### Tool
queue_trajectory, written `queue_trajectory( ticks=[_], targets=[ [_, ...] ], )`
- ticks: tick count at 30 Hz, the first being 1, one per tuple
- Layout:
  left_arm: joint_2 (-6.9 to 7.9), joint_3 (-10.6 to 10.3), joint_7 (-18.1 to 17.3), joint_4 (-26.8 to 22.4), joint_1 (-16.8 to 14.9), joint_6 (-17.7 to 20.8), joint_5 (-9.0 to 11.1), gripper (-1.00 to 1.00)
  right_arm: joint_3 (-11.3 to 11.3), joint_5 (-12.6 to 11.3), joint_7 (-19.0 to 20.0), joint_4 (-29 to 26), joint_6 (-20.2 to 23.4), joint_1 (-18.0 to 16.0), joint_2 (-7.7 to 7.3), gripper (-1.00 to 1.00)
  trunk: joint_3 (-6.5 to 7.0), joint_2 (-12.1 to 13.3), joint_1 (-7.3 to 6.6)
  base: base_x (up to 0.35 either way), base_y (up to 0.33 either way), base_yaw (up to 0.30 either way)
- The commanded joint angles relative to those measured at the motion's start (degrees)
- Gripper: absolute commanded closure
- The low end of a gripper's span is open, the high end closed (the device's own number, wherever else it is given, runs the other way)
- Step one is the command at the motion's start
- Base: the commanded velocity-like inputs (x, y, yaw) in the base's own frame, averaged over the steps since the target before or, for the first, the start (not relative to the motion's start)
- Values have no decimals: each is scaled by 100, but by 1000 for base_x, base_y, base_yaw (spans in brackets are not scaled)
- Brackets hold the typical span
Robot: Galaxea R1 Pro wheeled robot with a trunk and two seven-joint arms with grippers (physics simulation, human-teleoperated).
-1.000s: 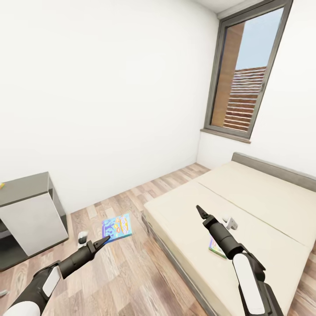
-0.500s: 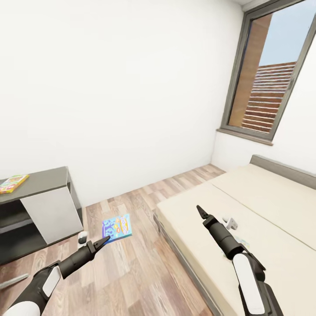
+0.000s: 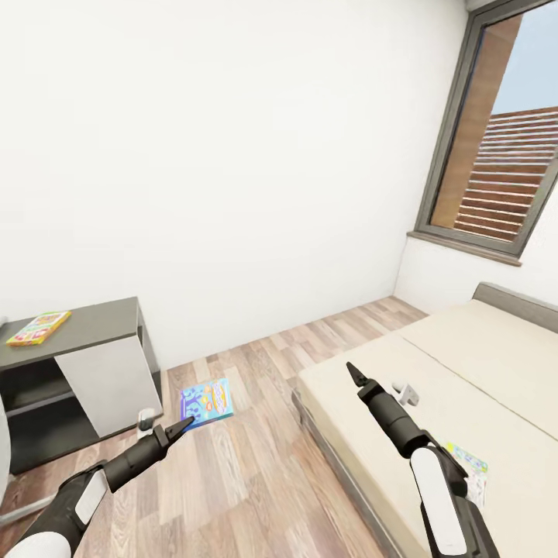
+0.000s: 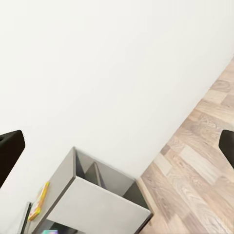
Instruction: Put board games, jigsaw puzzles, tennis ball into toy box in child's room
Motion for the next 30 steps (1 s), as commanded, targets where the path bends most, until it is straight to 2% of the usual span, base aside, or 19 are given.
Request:
queue_trajectory(
  ticks=[1, 15, 22, 30],
  targets=[
    [0, 10, -11, 3, -7, 54, 28, 100, -17, -32, 19, -6, 47, -6, 1, -100, -12, -13, 6, 257, 187, 81],
    [0, 10, -11, 3, -7, 52, 28, 100, -16, -34, 18, -6, -71, -6, 14, -100, -12, -13, 6, 257, 140, 17],
    [-2, 2, -11, 3, -7, 29, 28, 100, -13, -34, 19, -6, -76, -7, 17, -100, -2, -13, 6, 187, 11, 230],
    [-9, 2, -11, 3, -7, 19, 28, 100, -13, -34, 19, -6, -76, -7, 20, -100, 15, -13, 6, 29, 1, 277]
  ],
)
